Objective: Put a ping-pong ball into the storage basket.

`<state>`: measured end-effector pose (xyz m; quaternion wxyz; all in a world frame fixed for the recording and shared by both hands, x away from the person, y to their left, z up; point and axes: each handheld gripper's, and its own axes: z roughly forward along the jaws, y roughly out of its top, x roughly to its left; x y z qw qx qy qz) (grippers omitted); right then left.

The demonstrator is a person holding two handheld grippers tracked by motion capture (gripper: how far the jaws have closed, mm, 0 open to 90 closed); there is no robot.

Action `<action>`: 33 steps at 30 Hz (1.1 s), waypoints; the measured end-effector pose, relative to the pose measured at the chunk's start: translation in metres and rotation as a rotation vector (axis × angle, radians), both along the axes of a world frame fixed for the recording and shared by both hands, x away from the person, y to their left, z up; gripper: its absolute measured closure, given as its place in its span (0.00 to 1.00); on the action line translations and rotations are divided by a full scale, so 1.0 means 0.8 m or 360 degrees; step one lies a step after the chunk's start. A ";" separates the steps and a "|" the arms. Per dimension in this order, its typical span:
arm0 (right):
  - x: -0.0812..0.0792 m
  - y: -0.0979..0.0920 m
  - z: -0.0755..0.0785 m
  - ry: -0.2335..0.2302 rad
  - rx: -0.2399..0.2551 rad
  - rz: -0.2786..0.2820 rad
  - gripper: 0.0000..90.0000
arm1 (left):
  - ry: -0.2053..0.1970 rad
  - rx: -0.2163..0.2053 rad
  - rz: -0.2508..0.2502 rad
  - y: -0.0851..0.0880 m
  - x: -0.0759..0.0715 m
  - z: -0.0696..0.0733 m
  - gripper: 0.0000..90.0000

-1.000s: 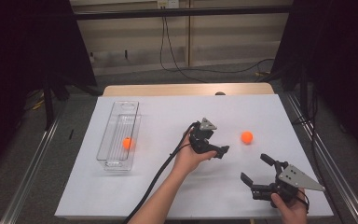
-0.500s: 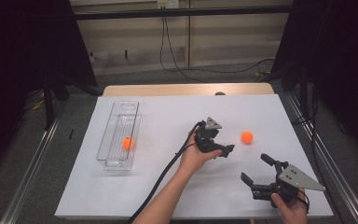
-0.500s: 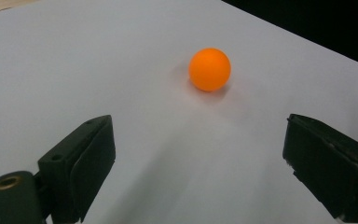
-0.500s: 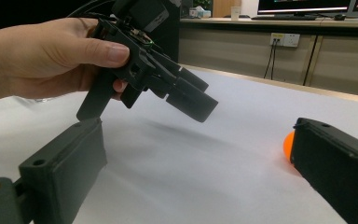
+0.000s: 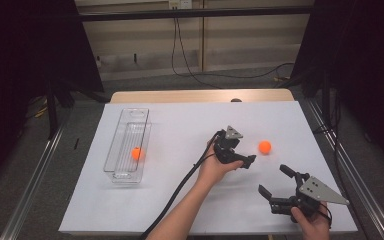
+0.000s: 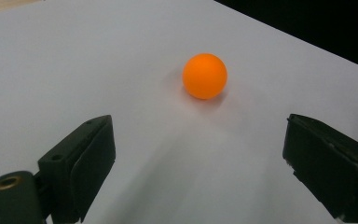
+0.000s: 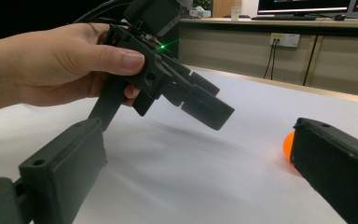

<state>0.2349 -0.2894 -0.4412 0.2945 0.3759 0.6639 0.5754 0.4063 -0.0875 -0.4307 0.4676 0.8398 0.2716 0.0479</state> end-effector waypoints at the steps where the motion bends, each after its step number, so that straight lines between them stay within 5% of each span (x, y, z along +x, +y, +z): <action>1: 0.000 0.000 0.000 0.0000 -0.0001 -0.0001 0.03 | 0.0000 0.0002 0.0002 -0.001 0.000 0.000 0.10; 33: 0.000 0.000 0.000 -0.0002 -0.0001 0.0004 0.03 | 0.0012 0.0030 -0.0001 -0.032 0.008 -0.007 0.11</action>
